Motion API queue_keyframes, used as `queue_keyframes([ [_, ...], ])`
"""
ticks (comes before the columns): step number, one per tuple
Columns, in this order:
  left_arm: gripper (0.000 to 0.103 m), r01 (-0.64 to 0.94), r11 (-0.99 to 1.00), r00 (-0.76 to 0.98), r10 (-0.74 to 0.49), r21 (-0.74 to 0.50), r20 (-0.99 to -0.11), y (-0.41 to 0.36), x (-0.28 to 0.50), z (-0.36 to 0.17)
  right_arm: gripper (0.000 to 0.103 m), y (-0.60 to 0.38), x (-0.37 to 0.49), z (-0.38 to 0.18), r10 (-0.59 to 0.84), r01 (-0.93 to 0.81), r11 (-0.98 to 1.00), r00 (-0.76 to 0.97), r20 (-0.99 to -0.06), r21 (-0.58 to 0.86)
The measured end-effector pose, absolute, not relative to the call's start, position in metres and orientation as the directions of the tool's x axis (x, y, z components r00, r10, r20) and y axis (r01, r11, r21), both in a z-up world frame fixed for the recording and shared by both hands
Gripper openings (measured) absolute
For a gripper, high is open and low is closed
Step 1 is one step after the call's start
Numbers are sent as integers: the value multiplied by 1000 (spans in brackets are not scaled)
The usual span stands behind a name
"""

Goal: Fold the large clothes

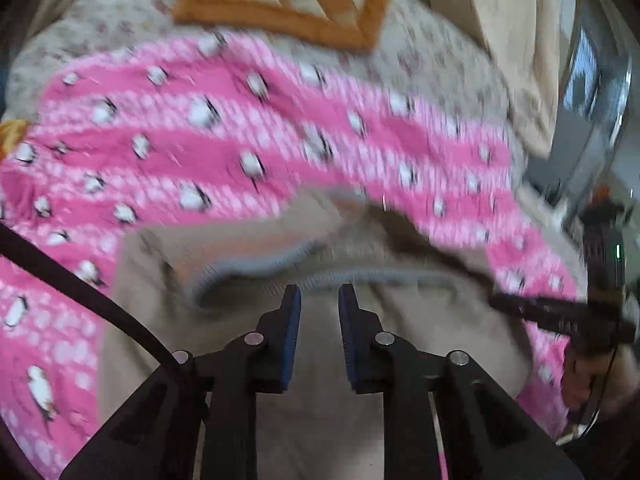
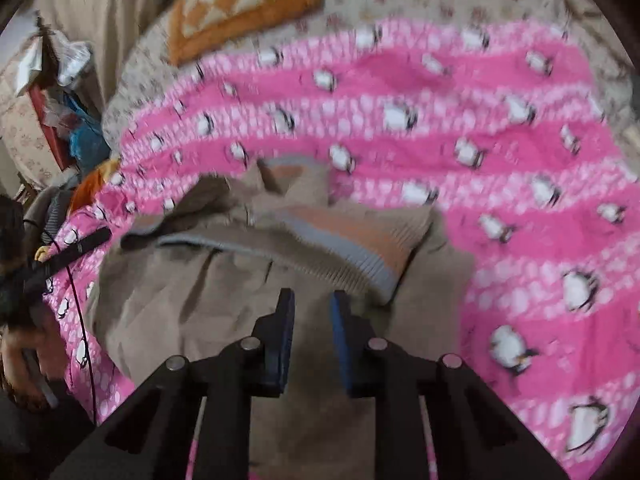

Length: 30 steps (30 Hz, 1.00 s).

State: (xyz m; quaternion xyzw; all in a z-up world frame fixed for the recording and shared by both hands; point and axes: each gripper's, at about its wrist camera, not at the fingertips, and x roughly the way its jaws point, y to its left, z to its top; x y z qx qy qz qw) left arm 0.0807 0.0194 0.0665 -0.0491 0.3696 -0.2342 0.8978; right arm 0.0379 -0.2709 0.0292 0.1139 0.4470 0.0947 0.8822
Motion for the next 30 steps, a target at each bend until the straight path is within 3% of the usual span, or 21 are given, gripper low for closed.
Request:
queue_keyframes([
  [4, 1, 282, 932, 570, -355, -229, -741, 17, 110, 42, 19, -271, 55, 10, 248, 12, 954, 537, -807, 301],
  [11, 2, 77, 965, 638, -241, -251, -732, 52, 163, 44, 19, -293, 83, 0, 206, 157, 925, 558, -804, 346],
  [16, 8, 9, 938, 774, -226, -346, -592, 84, 172, 69, 19, -293, 90, 41, 98, 115, 940, 808, -581, 320],
  [22, 12, -1, 905, 775, -269, -426, -573, 96, 170, 69, 19, -280, 73, 67, 78, 110, 941, 849, -523, 320],
  [25, 12, 81, 897, 752, -340, -434, -564, 77, 169, 67, 22, -256, 64, 73, 94, 71, 962, 823, -560, 265],
  [26, 13, 108, 904, 742, -349, -413, -572, 68, 168, 65, 31, -245, 63, 69, 99, 51, 972, 798, -595, 230],
  [27, 13, 133, 923, 735, -336, -360, -589, 55, 168, 60, 44, -239, 65, 63, 86, 47, 980, 773, -629, 192],
  [30, 13, 152, 975, 734, -221, -161, -642, 31, 173, 44, 48, -237, 85, 24, -28, 117, 991, 675, -737, 70],
])
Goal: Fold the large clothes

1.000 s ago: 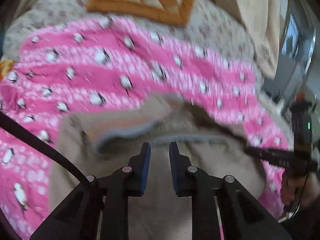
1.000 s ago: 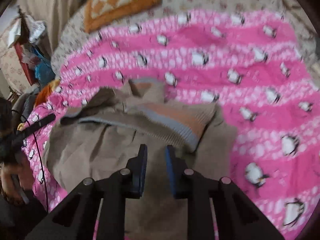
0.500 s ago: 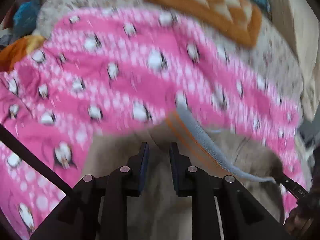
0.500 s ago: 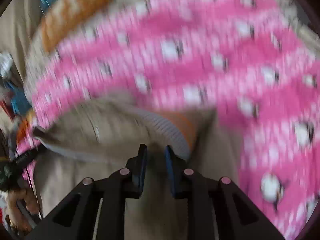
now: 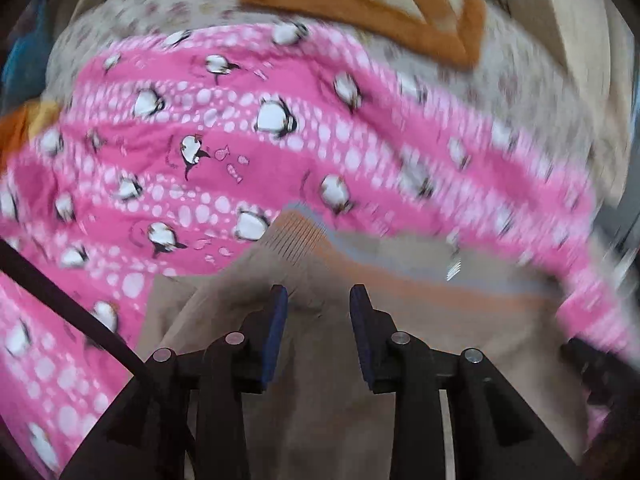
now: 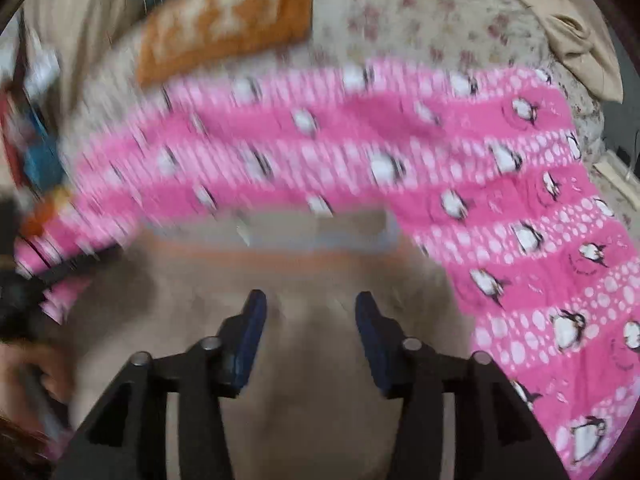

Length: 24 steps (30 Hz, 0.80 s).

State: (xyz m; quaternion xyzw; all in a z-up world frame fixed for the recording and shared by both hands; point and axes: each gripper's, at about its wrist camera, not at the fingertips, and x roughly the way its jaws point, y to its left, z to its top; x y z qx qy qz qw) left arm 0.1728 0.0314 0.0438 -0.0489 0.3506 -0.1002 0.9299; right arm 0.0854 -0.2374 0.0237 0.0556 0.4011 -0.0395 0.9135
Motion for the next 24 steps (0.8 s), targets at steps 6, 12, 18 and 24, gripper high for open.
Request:
queue_keyframes([
  [6, 15, 2, 1000, 670, -22, -28, -742, 67, 210, 3, 40, -294, 119, -36, -89, 252, 965, 578, -811, 75],
  [12, 15, -81, 991, 683, -22, -106, -730, 87, 204, 19, 39, -313, 113, -19, -213, 391, 920, 548, -809, 23],
  [18, 15, 0, 963, 765, -173, -269, -621, 71, 192, 71, 82, -259, 118, 46, -184, 266, 964, 694, -696, 11],
  [24, 18, 55, 998, 605, -44, -13, -795, 31, 227, -1, 82, -243, 167, -29, -53, 165, 986, 507, -861, 36],
])
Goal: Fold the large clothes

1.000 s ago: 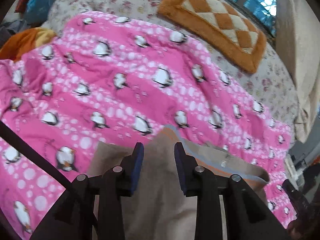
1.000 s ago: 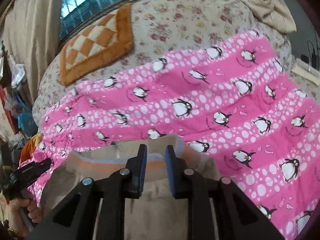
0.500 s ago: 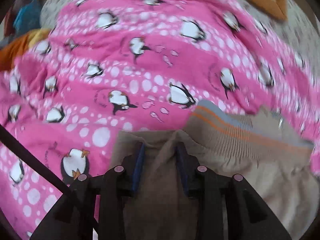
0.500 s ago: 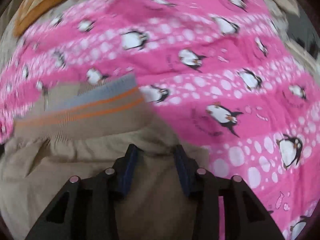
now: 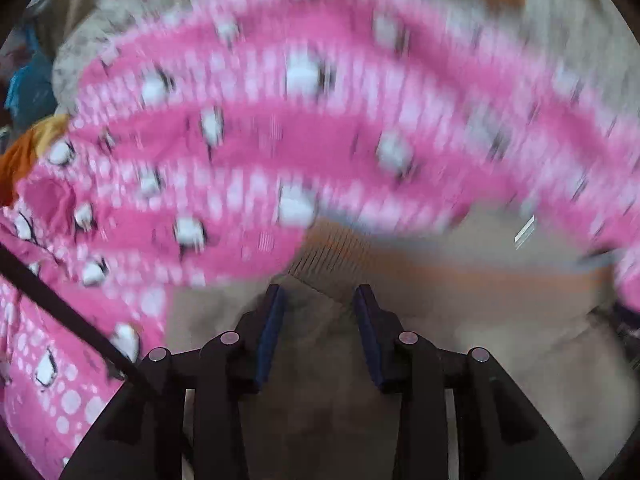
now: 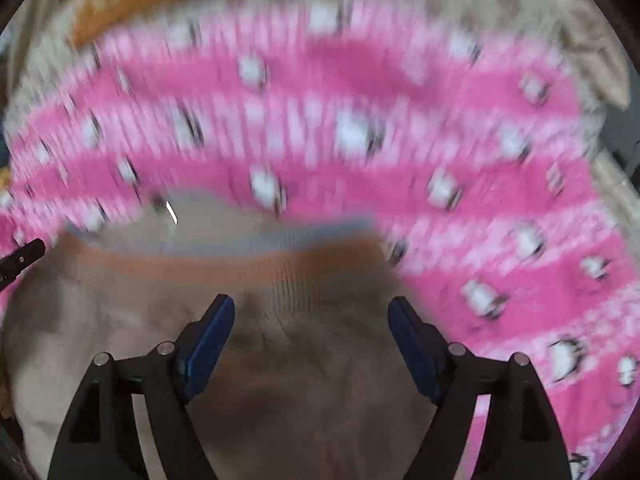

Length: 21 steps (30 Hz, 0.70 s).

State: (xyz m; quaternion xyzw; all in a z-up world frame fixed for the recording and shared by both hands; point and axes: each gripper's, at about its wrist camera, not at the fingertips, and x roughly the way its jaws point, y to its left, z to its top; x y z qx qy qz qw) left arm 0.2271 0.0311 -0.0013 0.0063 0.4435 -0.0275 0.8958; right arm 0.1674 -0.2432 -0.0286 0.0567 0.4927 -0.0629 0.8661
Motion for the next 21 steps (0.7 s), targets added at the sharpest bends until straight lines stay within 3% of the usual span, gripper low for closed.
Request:
queue_keyframes([
  [3, 18, 49, 998, 606, -68, -47, -793, 36, 226, -1, 83, -257, 167, -30, 18, 183, 974, 526, -850, 135],
  [6, 18, 43, 999, 616, -21, 6, -788, 31, 219, 6, 81, -249, 156, -7, -110, 207, 978, 555, -824, 9],
  [8, 18, 35, 999, 639, -47, -32, -768, 30, 206, 26, 81, -236, 143, 19, -140, 194, 981, 600, -788, -27],
  [10, 18, 64, 992, 672, -123, -108, -730, 29, 187, 50, 82, -213, 117, 48, -68, 128, 991, 674, -736, 26],
  [12, 18, 86, 994, 706, -108, -67, -700, 17, 168, 59, 84, -185, 87, 60, -31, 81, 996, 714, -699, 39],
  [14, 18, 109, 994, 701, -69, 10, -710, 0, 163, 47, 88, -162, 70, 52, -18, 51, 998, 716, -698, 26],
  [17, 19, 109, 994, 598, -45, 26, -800, -12, 178, 2, 89, -156, 77, -7, -34, 51, 999, 576, -817, -5],
  [18, 19, 103, 993, 626, -21, 56, -780, -16, 177, 0, 91, -159, 81, -19, -33, 58, 998, 552, -833, -1],
  [21, 20, 100, 988, 643, 25, 117, -765, -25, 177, 1, 98, -147, 80, -33, -108, 45, 994, 602, -791, -101],
])
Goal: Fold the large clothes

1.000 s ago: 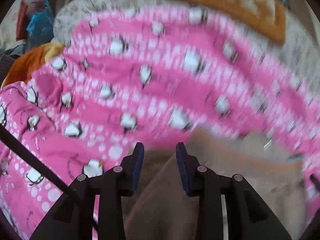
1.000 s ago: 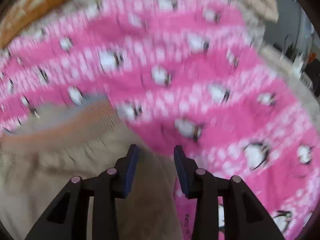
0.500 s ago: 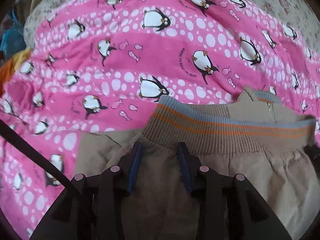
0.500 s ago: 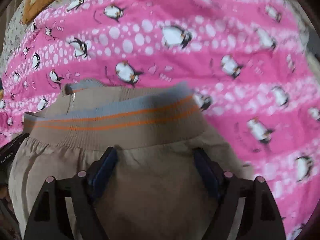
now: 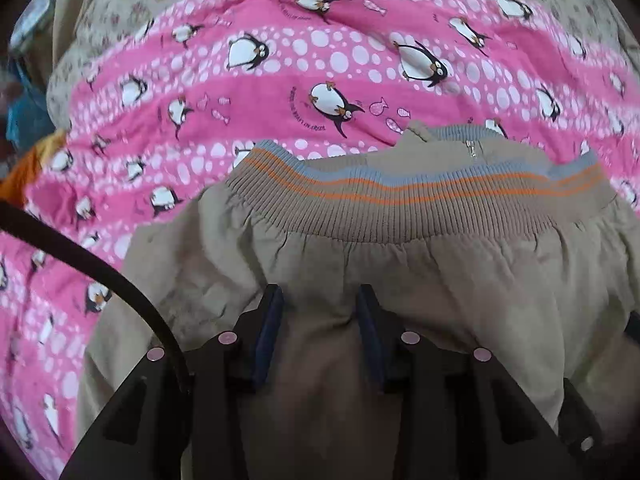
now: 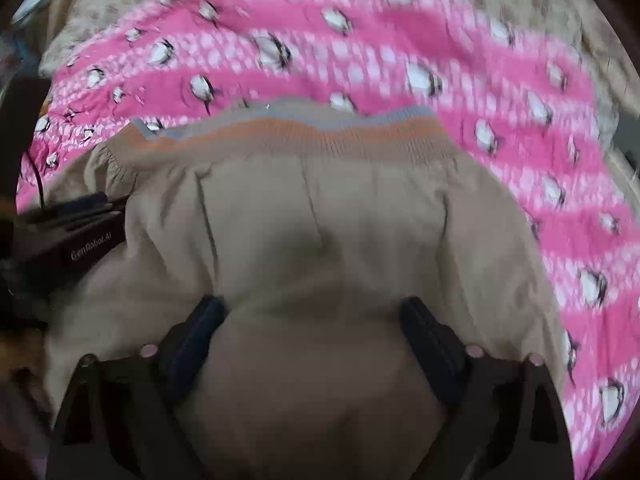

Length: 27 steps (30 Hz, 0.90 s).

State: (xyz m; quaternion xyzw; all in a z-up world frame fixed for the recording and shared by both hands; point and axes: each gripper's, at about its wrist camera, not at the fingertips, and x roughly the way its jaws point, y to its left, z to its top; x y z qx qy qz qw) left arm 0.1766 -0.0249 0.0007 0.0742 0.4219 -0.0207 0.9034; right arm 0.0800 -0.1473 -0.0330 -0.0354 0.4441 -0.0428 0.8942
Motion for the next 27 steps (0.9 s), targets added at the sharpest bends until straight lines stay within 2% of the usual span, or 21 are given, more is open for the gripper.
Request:
queue_keyframes([
  [5, 21, 99, 990, 643, 12, 99, -766, -20, 179, -1, 102, -147, 79, -31, -124, 67, 992, 591, -797, -105],
  [12, 23, 98, 989, 642, 23, 112, -766, -22, 178, -1, 102, -148, 83, -31, -139, 75, 990, 591, -794, -118],
  [17, 30, 91, 991, 639, 13, 93, -769, -19, 180, -1, 102, -147, 81, -31, -150, 78, 989, 598, -788, -130],
  [27, 32, 86, 991, 641, 25, 104, -767, -22, 180, 0, 102, -147, 80, -31, -152, 76, 988, 601, -785, -133],
])
